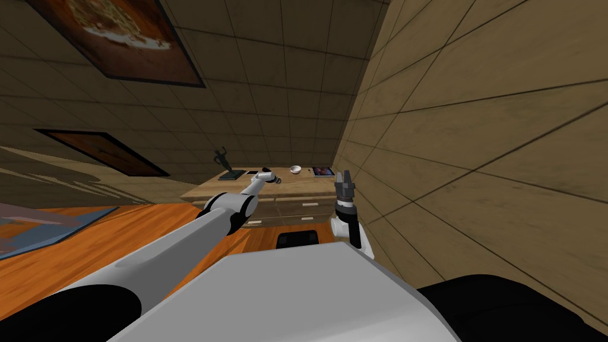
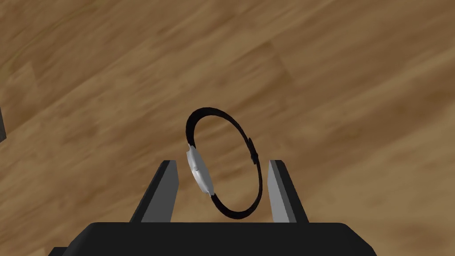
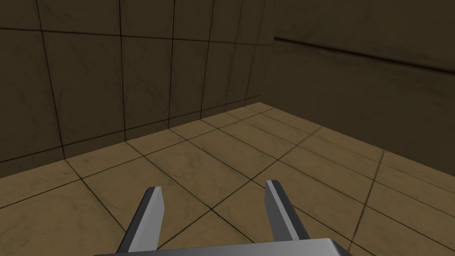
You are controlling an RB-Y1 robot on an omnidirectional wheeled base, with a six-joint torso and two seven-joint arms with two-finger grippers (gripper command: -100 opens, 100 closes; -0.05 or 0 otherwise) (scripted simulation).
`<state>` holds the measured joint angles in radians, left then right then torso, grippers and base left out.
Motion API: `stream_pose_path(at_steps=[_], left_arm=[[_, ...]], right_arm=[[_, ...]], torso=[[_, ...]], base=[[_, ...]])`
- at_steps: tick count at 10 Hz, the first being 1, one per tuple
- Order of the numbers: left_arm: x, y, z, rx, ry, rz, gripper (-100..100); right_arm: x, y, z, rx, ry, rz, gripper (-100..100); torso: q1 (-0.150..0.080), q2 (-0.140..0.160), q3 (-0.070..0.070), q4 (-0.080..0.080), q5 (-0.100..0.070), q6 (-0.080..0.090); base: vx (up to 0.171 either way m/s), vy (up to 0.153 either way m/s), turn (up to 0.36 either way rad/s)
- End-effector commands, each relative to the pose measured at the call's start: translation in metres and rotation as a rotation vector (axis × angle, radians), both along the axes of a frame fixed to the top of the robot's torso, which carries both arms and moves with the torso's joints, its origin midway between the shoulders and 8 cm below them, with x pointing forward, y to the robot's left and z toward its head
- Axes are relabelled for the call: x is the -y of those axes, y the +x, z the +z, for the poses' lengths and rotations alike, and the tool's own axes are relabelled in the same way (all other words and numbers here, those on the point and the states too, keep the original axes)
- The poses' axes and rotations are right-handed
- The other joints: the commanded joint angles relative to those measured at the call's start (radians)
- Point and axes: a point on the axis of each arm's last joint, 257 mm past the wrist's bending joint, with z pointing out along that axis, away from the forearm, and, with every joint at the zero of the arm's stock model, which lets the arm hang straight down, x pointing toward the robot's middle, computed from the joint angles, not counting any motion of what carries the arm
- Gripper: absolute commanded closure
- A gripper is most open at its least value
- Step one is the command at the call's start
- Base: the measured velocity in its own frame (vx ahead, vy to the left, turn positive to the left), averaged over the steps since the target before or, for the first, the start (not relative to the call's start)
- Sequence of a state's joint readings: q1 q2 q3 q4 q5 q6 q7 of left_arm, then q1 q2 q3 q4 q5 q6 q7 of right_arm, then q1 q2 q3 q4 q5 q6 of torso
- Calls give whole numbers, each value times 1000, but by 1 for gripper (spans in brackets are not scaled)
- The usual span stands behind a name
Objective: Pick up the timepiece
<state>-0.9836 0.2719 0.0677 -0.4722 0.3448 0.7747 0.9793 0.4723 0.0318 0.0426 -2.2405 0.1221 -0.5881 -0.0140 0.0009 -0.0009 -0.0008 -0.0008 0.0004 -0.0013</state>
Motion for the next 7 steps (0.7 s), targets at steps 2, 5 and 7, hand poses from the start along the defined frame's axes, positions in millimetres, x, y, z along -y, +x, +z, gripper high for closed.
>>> stream_pose_path(at_steps=[2, 5, 7], left_arm=[[0, 0, 0, 0, -1, 1, 100], [-1, 0, 1, 1, 0, 2, 0], [-3, 0, 4, -1, 1, -19, 100]], right_arm=[[0, 0, 0, 0, 0, 0, 0], [0, 0, 0, 0, 0, 0, 0], [0, 0, 0, 0, 0, 0, 0]], torso=[[0, -1, 0, 0, 0, 1], [-1, -1, -1, 0, 0, 1], [-4, 0, 0, 0, -1, -1]], base=[[0, 0, 0], [0, 0, 0], [3, -77, 131]])
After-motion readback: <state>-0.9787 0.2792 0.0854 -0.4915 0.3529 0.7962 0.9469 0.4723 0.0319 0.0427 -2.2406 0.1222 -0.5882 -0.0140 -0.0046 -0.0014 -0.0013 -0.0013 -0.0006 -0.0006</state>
